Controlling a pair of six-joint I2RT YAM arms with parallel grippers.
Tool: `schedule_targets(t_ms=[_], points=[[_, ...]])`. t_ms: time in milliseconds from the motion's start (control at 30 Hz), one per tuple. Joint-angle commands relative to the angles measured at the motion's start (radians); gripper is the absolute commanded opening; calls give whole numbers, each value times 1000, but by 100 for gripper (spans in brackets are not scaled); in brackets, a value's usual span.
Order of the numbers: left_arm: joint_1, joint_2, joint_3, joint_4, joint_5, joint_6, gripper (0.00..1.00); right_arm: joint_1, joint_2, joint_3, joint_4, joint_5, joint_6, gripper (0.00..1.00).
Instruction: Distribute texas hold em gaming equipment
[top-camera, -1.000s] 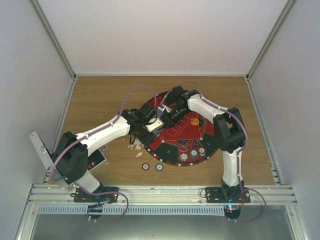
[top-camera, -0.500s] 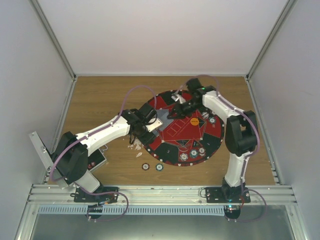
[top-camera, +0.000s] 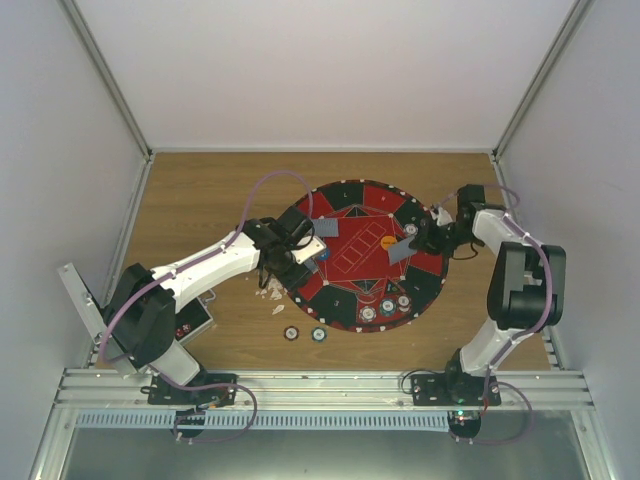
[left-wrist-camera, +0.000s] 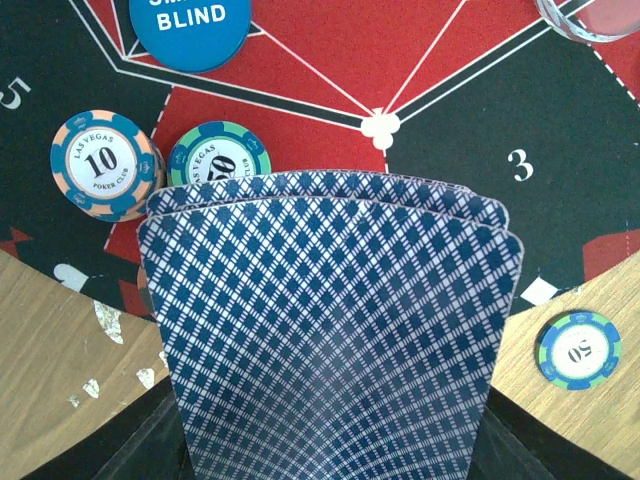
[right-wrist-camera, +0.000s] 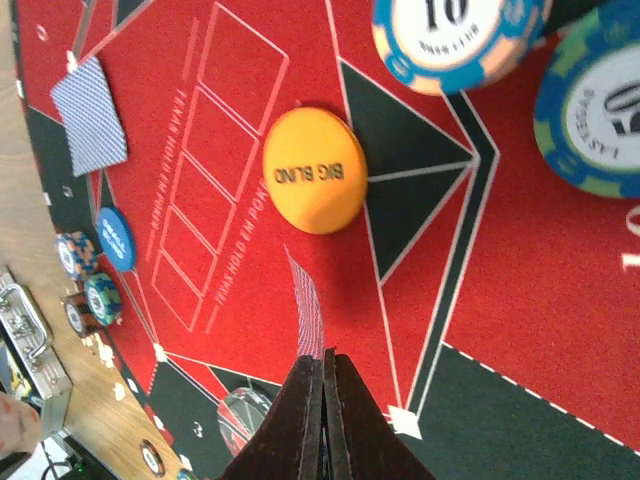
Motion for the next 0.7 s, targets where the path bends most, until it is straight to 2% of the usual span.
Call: schedule_targets(t_ms=[0,400,600,667], points=[[-4,-30,-10,21,-5,1,58,-18,-38,-64,94,12,48,1],[-4,-36,-11,16,-13,0,58,-61,12,-106,143,107,50,1],[-5,-37,-14,17,-14,0,58,-71,22,-84,117,173,34,15],[-5,-37,-13,16,-16,0,58,-76,14,-79,96,203,28,26]])
